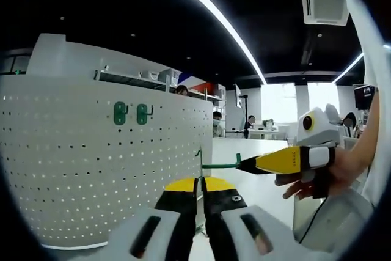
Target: Insert the hook assembly into the mounting plate slot until the hook locks in place.
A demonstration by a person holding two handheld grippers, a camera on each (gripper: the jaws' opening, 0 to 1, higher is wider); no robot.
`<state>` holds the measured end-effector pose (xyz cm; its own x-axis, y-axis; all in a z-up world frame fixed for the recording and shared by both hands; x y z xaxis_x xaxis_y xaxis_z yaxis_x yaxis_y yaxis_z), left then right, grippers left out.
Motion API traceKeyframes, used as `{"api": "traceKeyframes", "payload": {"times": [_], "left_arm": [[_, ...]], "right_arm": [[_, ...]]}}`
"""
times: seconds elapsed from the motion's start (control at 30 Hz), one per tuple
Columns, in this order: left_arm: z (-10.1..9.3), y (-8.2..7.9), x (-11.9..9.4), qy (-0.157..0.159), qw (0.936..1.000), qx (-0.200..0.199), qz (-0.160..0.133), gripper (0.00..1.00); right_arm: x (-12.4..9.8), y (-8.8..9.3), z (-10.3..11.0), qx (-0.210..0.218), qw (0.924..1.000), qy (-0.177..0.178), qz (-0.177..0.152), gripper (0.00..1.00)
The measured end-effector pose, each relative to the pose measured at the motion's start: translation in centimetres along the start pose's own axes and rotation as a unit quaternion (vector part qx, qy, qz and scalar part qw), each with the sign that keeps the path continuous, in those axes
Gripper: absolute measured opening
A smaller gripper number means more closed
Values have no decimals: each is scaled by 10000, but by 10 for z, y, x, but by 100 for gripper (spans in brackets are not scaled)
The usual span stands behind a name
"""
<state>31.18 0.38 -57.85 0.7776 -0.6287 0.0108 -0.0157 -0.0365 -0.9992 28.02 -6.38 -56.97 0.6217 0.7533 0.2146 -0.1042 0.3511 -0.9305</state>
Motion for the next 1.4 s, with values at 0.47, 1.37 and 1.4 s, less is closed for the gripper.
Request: {"api": "traceKeyframes", "payload": {"times": [0.47,1.37,1.4], "left_arm": [[-3,-2,1,35,10000,-8,-22,2],[-2,-4,-1,2,10000,-34,-41,2],[-2,-4,-1,-2,10000,-35,-43,2]], "right_arm": [[22,-2,-3,-4,10000,-79,-48,23],[42,4,3,-159,9996,-243,61,3],[42,4,3,-161,9996,-234,62,3]]}}
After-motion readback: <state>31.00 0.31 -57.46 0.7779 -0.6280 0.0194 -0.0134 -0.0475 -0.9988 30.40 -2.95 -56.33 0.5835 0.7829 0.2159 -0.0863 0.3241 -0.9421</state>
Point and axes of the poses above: the point that each gripper's makers call its tool centre point, and the gripper's own axes: x roughly forward along the fingers, z roughly to its left, y roughly out of its underside, the point moved 2 cm from there along -x, roughly backward along the fingers, and after that the axes turned 14 degrees about -y, right-handed, at the moved point
